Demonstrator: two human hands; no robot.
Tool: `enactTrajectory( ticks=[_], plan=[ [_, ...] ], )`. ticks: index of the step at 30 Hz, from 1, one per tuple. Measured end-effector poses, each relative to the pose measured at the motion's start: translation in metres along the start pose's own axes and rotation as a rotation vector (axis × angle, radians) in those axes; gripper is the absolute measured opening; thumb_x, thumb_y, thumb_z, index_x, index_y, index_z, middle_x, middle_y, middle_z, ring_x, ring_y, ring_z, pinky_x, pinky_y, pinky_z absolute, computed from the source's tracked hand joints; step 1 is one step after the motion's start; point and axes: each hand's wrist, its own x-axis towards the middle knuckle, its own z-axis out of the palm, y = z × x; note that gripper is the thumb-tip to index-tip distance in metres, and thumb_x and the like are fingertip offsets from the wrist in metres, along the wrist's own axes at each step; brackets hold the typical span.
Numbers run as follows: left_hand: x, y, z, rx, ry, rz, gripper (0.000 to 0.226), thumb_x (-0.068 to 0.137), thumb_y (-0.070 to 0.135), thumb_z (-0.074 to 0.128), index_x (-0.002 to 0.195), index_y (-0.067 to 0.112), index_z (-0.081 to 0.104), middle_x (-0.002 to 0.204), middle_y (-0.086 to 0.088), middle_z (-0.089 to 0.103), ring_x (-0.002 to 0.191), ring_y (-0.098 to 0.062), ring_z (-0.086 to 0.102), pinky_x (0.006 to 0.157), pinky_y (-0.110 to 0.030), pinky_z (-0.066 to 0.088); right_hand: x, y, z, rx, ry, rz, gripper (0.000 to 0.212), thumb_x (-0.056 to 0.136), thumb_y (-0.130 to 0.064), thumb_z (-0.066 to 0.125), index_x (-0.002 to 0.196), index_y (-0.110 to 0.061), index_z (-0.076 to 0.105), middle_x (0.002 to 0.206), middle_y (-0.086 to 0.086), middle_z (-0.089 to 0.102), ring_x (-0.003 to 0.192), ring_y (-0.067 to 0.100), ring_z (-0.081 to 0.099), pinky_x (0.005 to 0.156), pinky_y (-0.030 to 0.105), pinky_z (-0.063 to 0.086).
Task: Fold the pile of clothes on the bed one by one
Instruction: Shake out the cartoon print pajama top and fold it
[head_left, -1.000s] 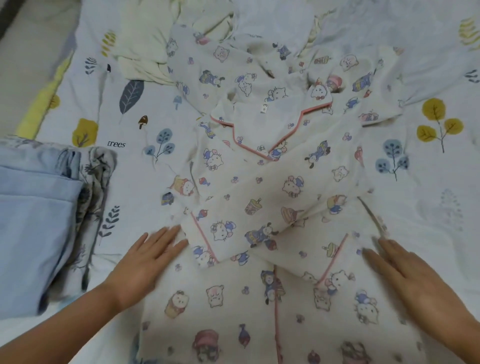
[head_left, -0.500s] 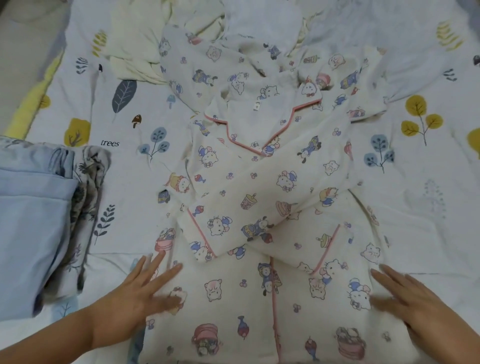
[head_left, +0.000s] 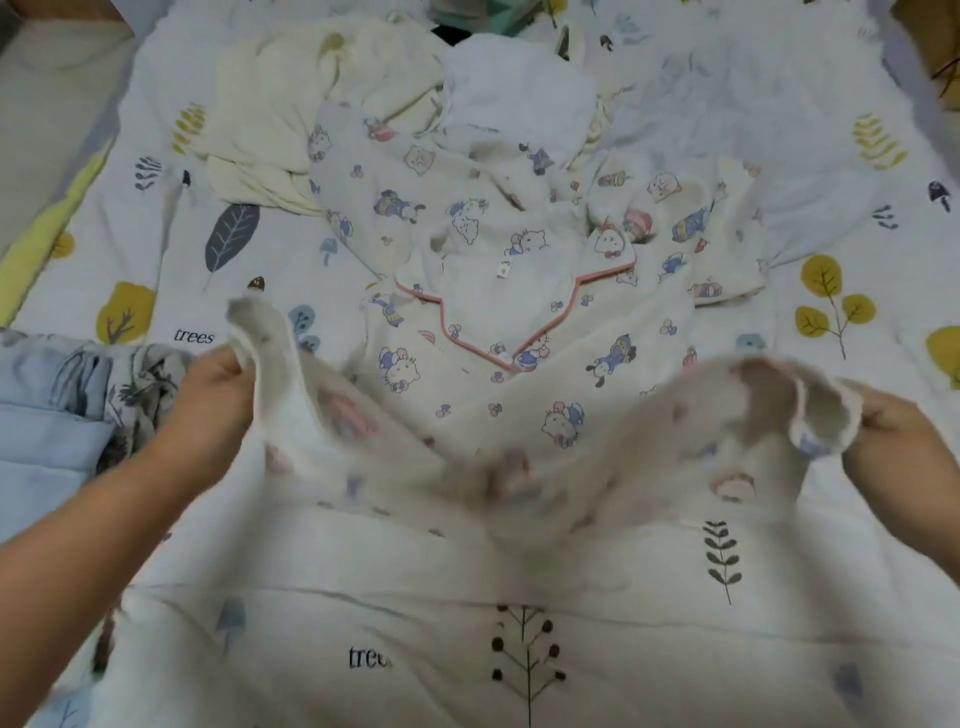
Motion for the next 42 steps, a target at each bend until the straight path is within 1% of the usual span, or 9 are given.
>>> enactTrajectory(
  ticks=[3,7,10,14,18,27,31,37,42],
  plan=[
    [0.043,0.026,0.017,-0.111,0.084,0.053,0.014,0.083,0.006,0.057,0.070,0.010,0.057,0.049,0.008,0.059,0.052,-0.011,0.052,0.050,-0.020,0.042,0.051,-0.012,0.002,0.122,0.130,0.091,0.029,0.082,-0.001,0.058,0.068,-0.024,0.069,0.067,-0.011,0.066,0.073,0.015,0.057,0.063,0.026,0.048],
    [0.094,0.033,0.041,-0.099,0.295,0.031,0.031,0.094,0.013,0.046,0.064,0.020,0.048,0.057,0.010,0.053,0.049,0.001,0.050,0.048,-0.011,0.040,0.118,-0.005,0.012,0.116,0.313,0.141,0.025,0.089,-0.013,0.053,0.065,-0.022,0.054,0.052,-0.014,0.056,0.062,0.008,0.047,0.060,0.026,0.040],
    [0.121,0.010,0.058,0.130,0.314,-0.088,0.031,0.093,0.033,0.050,0.093,0.004,0.059,0.082,-0.011,0.056,0.069,-0.021,0.054,0.072,-0.027,0.049,0.142,0.009,0.029,-0.053,0.283,0.260,0.017,0.092,-0.030,0.051,0.092,-0.014,0.058,0.088,0.006,0.061,0.082,0.020,0.054,0.074,0.033,0.043],
    [0.116,-0.023,0.075,0.411,0.202,-0.321,0.063,0.088,0.052,0.048,0.121,-0.002,0.047,0.096,-0.014,0.055,0.097,-0.035,0.056,0.080,-0.036,0.039,0.133,0.027,0.050,-0.219,0.221,0.510,0.061,0.089,-0.050,0.050,0.131,-0.006,0.044,0.128,0.018,0.052,0.114,0.034,0.050,0.090,0.037,0.038],
    [0.088,-0.043,0.078,0.610,0.137,-0.307,0.062,0.086,0.058,0.042,0.113,0.003,0.052,0.112,-0.019,0.059,0.107,-0.038,0.054,0.088,-0.040,0.039,0.107,0.031,0.054,-0.257,0.119,0.526,0.047,0.077,-0.055,0.053,0.088,-0.009,0.057,0.084,0.009,0.062,0.073,0.024,0.054,0.067,0.033,0.037],
    [0.051,-0.057,0.082,0.580,0.133,-0.216,0.041,0.092,0.035,0.050,0.067,0.004,0.041,0.063,-0.005,0.044,0.067,-0.027,0.041,0.061,-0.034,0.027,0.083,0.038,0.058,-0.266,-0.126,0.620,0.047,0.084,-0.046,0.061,0.101,-0.003,0.060,0.093,0.015,0.067,0.084,0.031,0.064,0.081,0.041,0.052],
    [0.037,-0.052,0.061,0.565,0.187,-0.109,0.030,0.093,0.030,0.050,0.077,0.005,0.046,0.063,-0.002,0.043,0.071,-0.026,0.040,0.065,-0.033,0.026,0.064,0.028,0.040,-0.316,-0.039,0.511,0.025,0.085,-0.036,0.063,0.075,-0.013,0.064,0.062,0.002,0.065,0.062,0.020,0.060,0.055,0.027,0.041],
    [-0.020,-0.076,0.037,0.700,-0.014,-0.222,0.037,0.090,0.031,0.057,0.064,0.004,0.052,0.059,-0.009,0.057,0.061,-0.027,0.053,0.053,-0.032,0.032,0.004,0.047,0.034,-0.395,-0.227,0.696,0.031,0.079,-0.034,0.069,0.057,-0.013,0.067,0.051,-0.004,0.066,0.061,0.022,0.064,0.063,0.029,0.044],
    [0.005,-0.069,0.053,0.419,0.088,-0.329,0.050,0.087,0.044,0.057,0.122,0.009,0.050,0.106,-0.003,0.056,0.105,-0.030,0.056,0.086,-0.039,0.041,0.015,0.051,0.057,-0.235,0.067,0.560,0.047,0.083,-0.053,0.058,0.116,-0.020,0.050,0.092,-0.003,0.059,0.089,0.023,0.056,0.081,0.039,0.041]
  ],
)
